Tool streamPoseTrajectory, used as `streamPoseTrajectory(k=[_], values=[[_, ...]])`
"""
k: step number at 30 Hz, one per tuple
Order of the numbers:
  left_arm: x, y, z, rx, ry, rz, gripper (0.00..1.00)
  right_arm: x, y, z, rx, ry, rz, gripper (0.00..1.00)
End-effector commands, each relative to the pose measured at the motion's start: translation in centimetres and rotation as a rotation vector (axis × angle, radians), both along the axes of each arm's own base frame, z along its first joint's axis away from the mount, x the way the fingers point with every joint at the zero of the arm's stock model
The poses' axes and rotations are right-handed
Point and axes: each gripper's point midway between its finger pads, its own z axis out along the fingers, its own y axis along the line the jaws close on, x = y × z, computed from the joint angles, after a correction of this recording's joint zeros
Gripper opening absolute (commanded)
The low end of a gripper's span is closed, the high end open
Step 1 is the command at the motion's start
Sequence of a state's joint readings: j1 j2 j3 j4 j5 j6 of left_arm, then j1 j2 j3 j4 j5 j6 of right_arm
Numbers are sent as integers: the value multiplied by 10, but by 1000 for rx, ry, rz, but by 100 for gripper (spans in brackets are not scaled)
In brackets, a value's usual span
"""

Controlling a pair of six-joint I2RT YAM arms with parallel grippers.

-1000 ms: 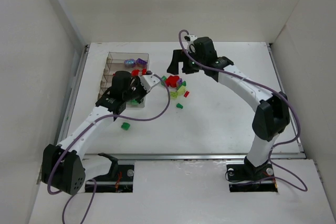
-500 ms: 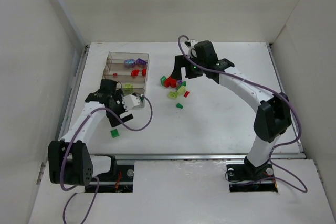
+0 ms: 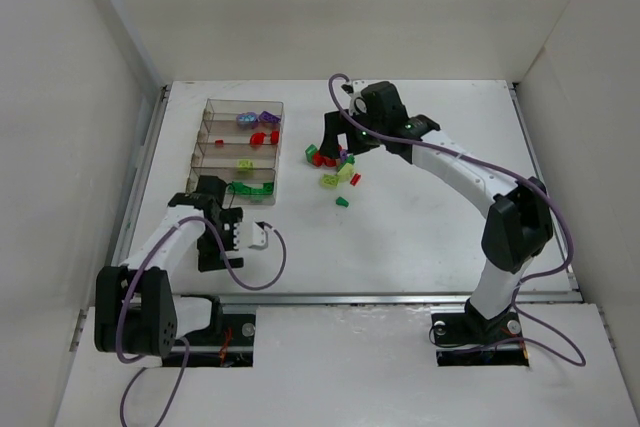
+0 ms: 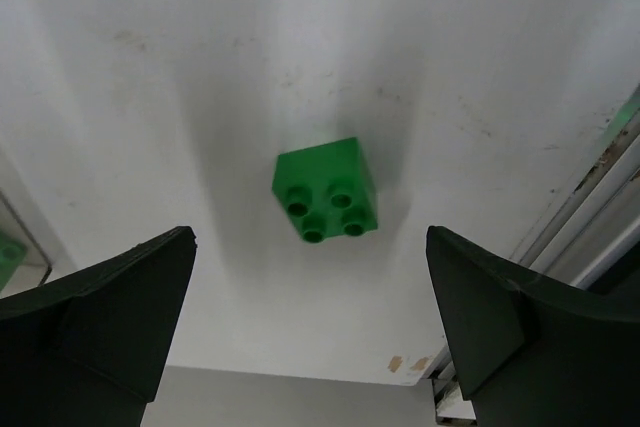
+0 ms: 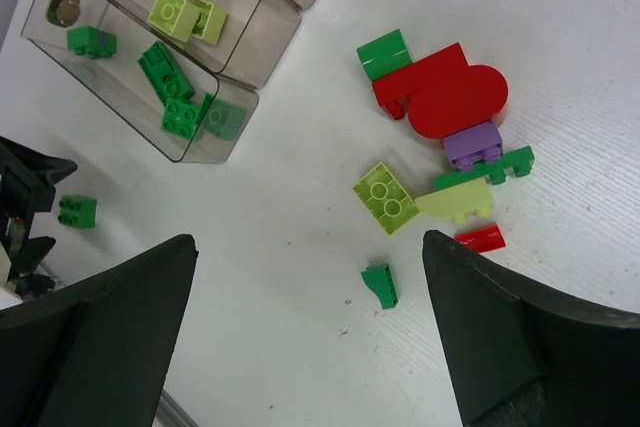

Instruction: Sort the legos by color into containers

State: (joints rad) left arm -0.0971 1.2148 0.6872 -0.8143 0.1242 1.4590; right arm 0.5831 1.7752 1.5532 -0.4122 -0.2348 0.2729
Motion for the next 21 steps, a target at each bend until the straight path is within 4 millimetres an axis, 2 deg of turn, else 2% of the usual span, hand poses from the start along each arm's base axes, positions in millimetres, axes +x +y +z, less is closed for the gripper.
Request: streamPoseTrajectory(k=[1,2,4,6,7,11,12,14,15,16,17,18,19,21], values=[[-17,-3,-12,10,51,-56,100,9,2,14,4,-56,2,100],[-8,-2,-17,19,14,-26,100,9,2,14,4,-56,2,100],[-10,2,-27,40,30,28,96,11,3,13,4,-56,2,100],[-1,4,-30,43,5,66,93,11,3,13,4,-56,2,100],[-5,4,-34,45,21,75,91,12,2,13,-1,-59,-7,100],[1,0,-36,20,3,113,61,11,1,12,-6,-52,-6,100],[4,-1,-34,17,-6,122,45,11,1,12,-6,-52,-6,100],[-1,0,-32,19,5,122,30,11,1,12,-6,-52,-6,100],[0,-3,-29,5,0,109,24,11,1,12,-6,-52,-6,100],[-4,-6,-28,-14,15,97,12,11,1,12,-6,-52,-6,100],[5,-10,-16,-36,-30,95,7,12,2,16,0,-61,-7,100],[11,-13,-9,-58,-61,92,2,13,2,12,-10,-59,-1,100],[15,-21,-2,-101,-78,86,0,15,3,16,-5,-68,-2,100],[35,-32,26,-166,-181,80,0,16,2,16,-9,-71,-9,100]])
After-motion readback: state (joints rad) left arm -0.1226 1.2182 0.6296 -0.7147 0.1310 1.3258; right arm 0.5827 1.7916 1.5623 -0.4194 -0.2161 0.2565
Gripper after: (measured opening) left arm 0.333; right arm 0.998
